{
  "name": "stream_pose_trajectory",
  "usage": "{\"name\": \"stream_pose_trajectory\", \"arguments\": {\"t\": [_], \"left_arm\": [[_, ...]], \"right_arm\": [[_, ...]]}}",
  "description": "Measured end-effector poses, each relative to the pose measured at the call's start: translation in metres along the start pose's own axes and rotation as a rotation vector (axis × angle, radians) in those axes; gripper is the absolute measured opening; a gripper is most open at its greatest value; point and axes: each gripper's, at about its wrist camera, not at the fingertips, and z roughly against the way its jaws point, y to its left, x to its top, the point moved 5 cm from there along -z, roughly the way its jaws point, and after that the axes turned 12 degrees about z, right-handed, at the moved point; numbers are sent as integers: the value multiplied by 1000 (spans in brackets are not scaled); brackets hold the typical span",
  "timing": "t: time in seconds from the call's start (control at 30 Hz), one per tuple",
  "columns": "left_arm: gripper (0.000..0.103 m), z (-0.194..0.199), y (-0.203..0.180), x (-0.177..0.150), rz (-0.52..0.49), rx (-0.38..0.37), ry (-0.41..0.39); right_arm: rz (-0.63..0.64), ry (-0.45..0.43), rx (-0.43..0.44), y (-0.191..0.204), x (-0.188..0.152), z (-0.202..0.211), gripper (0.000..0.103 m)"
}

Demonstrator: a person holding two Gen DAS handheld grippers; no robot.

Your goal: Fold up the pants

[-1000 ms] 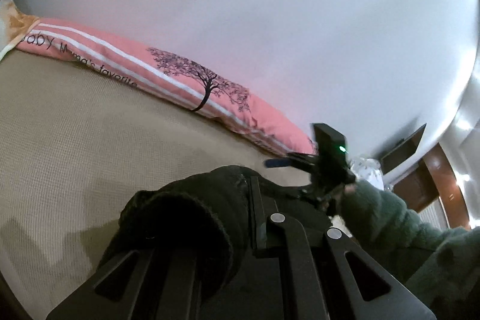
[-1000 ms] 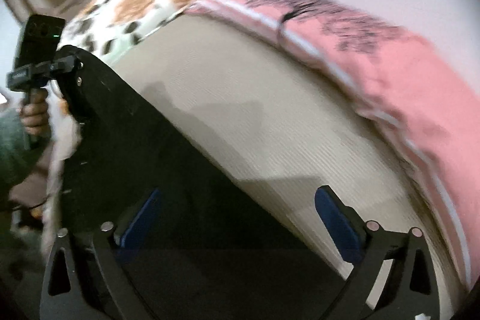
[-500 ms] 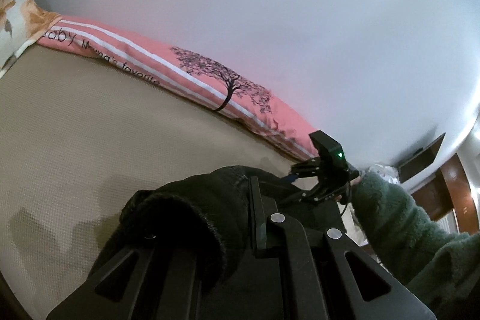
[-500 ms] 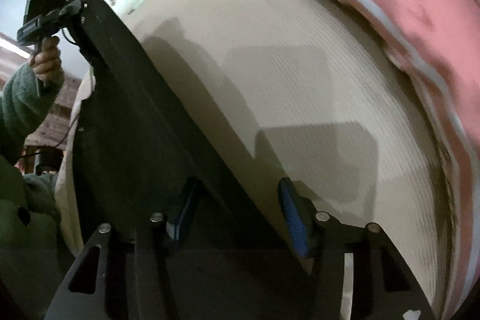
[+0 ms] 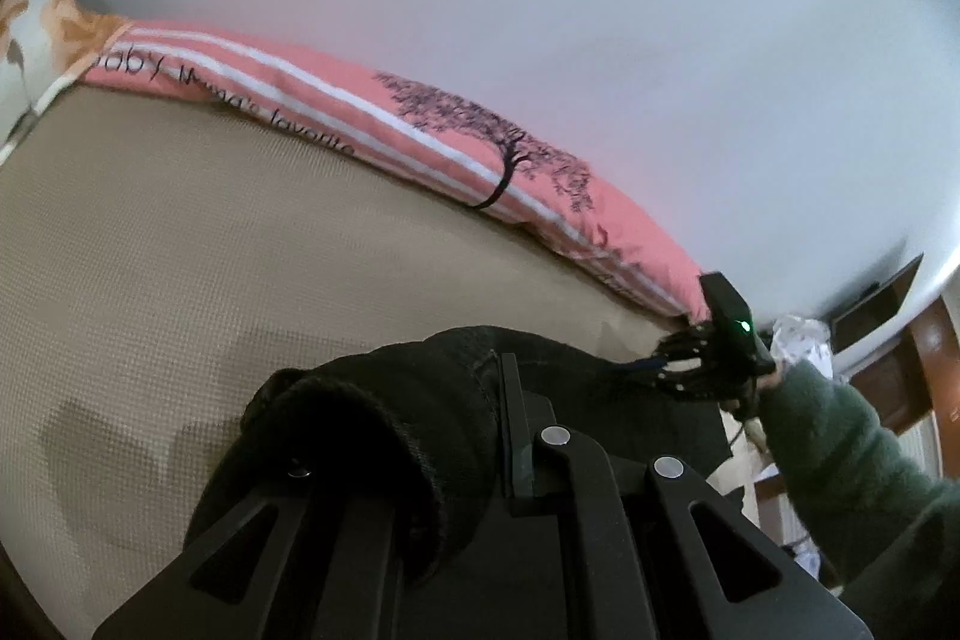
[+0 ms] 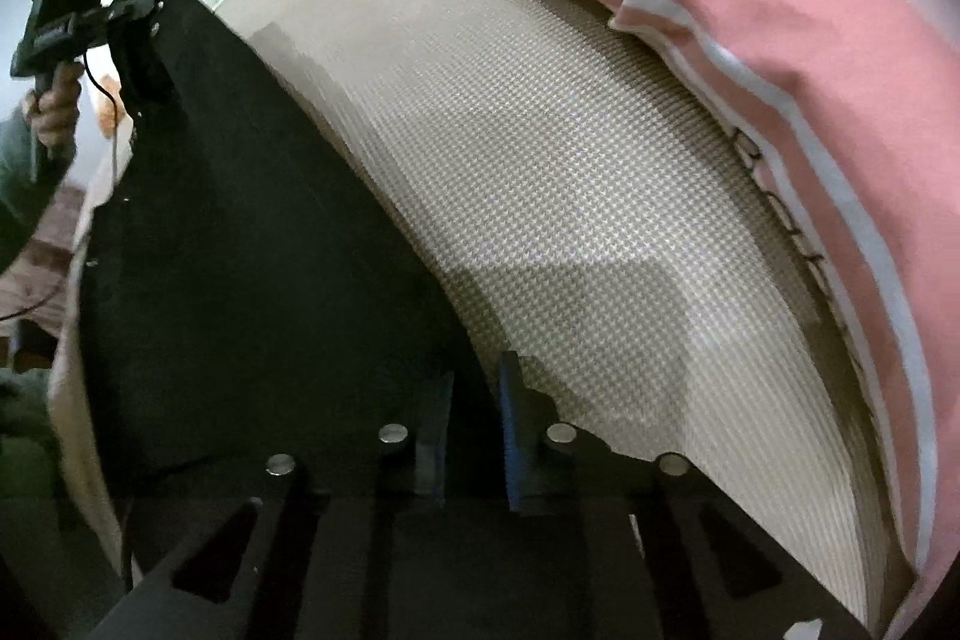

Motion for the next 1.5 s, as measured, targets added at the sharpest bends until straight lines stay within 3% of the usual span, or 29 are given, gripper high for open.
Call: {"name": "stream_pose_trajectory", "arguments": {"t": [0.4, 0.67, 0.8, 1.03, 1.37, 1.5], "left_arm": [[7, 5, -3, -11, -39, 39, -23], [8, 42, -23, -37, -144, -4, 20], [8, 63, -34, -60, -214, -8, 57], [9, 89, -34, -120, -323, 16, 144], [13, 89, 19, -208, -285, 112, 279], [24, 84, 38, -228, -267, 192, 307]], "right_arm": [[-60, -10, -263, 32, -1, 29, 6], [-82, -99, -428, 88, -20, 88, 6], [-90, -118, -480, 136, -36, 106, 6], [-153, -122, -426, 195, -85, 106, 6], [-248, -63, -296, 261, -139, 43, 6], [-253, -22, -295, 265, -145, 22, 6]]}}
